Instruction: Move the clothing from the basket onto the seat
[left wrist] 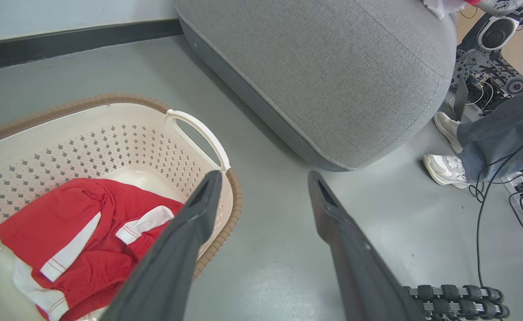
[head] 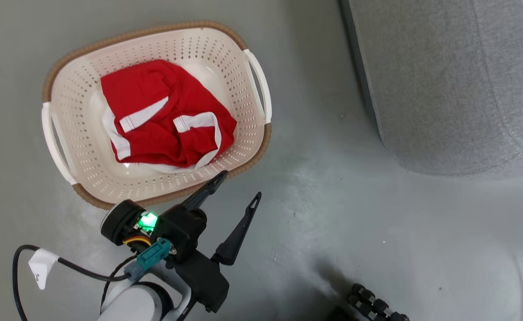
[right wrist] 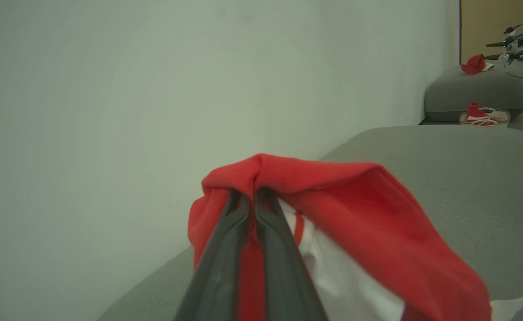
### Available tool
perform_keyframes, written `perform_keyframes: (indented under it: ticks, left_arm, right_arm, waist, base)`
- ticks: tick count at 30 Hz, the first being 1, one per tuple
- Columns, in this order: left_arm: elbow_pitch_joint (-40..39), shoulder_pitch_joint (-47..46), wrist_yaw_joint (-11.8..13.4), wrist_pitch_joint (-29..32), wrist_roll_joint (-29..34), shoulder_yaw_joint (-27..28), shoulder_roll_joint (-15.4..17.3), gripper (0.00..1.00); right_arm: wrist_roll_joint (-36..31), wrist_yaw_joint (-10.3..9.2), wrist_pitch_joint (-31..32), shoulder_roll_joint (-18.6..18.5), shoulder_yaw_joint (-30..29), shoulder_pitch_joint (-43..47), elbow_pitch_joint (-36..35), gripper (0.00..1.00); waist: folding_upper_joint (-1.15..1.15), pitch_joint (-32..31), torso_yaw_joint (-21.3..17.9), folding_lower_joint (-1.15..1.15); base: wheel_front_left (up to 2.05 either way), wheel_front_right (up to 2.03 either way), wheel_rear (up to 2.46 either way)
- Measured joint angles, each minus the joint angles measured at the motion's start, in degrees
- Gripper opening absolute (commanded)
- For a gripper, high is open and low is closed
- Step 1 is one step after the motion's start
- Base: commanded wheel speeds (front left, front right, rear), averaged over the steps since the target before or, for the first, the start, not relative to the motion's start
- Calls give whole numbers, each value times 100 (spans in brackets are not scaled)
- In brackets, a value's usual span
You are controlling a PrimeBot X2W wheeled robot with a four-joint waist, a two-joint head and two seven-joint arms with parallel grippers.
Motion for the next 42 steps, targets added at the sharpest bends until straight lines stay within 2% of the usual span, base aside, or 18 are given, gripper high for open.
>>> perform_keyframes:
  ticks: [13, 20, 34, 40, 41, 42]
  left_arm:
    - [-46, -297, 56, 119, 23, 130, -34, 100]
    - [19, -377, 108, 42, 26, 104, -177, 100]
    - [392, -516, 97, -179, 42, -41, -492, 100]
    - [506, -567, 92, -285, 22, -73, -653, 100]
    - [517, -580, 92, -293, 11, -73, -661, 100]
    - [528, -581, 92, -335, 1, -69, -662, 100]
  right_arm:
    - [-500, 24, 0, 474, 337, -369, 459, 0]
    - [-733, -8, 0, 642, 566, -479, 945, 0]
    - [-1332, -4, 0, 1087, 1100, -801, 1107, 0]
    - [-1407, -4, 0, 1006, 1092, -835, 1213, 0]
    - [-1413, -3, 0, 977, 1084, -834, 1228, 9]
    - [-1413, -3, 0, 951, 1068, -832, 1240, 33]
  waist:
    - [0, 527, 128, 1]
    - [-1, 499, 220, -1]
    - [-1, 313, 444, 0]
    - [-1, 157, 579, 0]
    - [-1, 135, 602, -1]
    - [-1, 112, 625, 0]
  base:
    - [0, 0, 0]
    - [0, 0, 0]
    - [0, 0, 0]
    - [0, 0, 0]
    - [0, 0, 0]
    - [0, 0, 0]
